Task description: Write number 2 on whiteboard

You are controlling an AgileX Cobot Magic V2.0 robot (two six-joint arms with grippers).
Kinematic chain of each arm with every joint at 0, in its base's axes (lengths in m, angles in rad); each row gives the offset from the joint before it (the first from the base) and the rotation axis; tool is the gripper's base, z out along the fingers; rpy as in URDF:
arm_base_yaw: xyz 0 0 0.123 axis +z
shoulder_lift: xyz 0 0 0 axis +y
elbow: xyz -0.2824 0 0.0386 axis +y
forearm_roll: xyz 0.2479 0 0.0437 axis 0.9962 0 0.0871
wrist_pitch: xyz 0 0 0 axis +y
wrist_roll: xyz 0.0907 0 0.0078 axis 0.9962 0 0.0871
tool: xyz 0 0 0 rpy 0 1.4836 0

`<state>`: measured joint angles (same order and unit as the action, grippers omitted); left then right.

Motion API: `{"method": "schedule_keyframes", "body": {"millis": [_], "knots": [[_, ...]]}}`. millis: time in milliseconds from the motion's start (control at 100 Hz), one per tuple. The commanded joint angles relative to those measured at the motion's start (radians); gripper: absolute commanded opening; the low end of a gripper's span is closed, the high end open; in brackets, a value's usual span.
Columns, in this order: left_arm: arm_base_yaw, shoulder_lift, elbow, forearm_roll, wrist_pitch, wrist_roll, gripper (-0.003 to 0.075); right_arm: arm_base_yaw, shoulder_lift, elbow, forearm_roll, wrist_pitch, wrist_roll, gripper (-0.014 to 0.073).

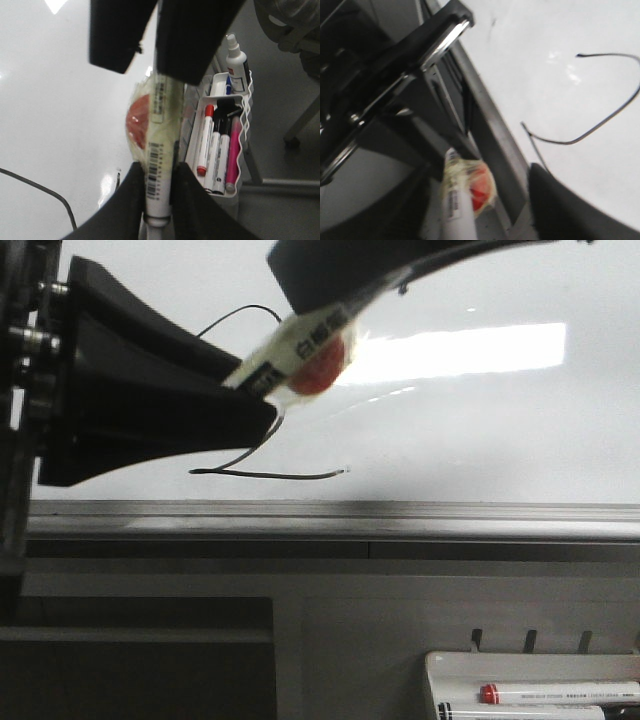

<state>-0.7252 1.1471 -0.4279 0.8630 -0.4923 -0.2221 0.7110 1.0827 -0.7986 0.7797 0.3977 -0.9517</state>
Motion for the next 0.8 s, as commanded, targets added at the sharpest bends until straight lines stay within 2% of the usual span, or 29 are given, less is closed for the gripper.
{"method": "schedule_keyframes", "body": {"millis": [0, 10, 20, 120, 190, 310, 420, 490, 790], "knots": [[0.006, -0.012, -0.029, -0.222, -0.056, -0.013, -0.0020, -0.003, -0.026, -0.036, 0.028, -0.174, -0.013, 0.0667], [0.012, -0.012, -0.029, -0.305, -0.050, -0.013, -0.0020, -0.003, -0.029, -0.036, 0.028, -0.212, -0.013, 0.0661], [0.012, -0.012, -0.029, -0.305, -0.046, -0.013, -0.0020, -0.003, -0.032, -0.036, 0.028, -0.212, -0.013, 0.0659], [0.075, -0.012, -0.029, -0.798, -0.019, -0.013, -0.0020, -0.003, -0.068, -0.036, 0.031, -0.367, -0.013, 0.0619], [0.133, -0.012, -0.029, -0.982, -0.023, -0.013, -0.0020, -0.003, -0.096, -0.036, 0.030, -0.425, -0.013, 0.0587], [0.214, -0.011, -0.033, -0.985, 0.030, -0.025, -0.0020, -0.003, -0.126, -0.036, 0.030, -0.437, -0.013, 0.0540], [0.243, -0.007, -0.072, -0.984, 0.244, -0.072, -0.0020, -0.003, -0.128, -0.036, 0.030, -0.427, -0.013, 0.0522], [0.245, -0.003, -0.098, -0.984, 0.309, -0.072, -0.0020, -0.003, -0.126, -0.036, 0.031, -0.420, -0.013, 0.0522], [0.245, -0.003, -0.128, -0.975, 0.362, -0.072, -0.0020, -0.003, -0.126, -0.036, 0.031, -0.416, -0.013, 0.0522]]}}
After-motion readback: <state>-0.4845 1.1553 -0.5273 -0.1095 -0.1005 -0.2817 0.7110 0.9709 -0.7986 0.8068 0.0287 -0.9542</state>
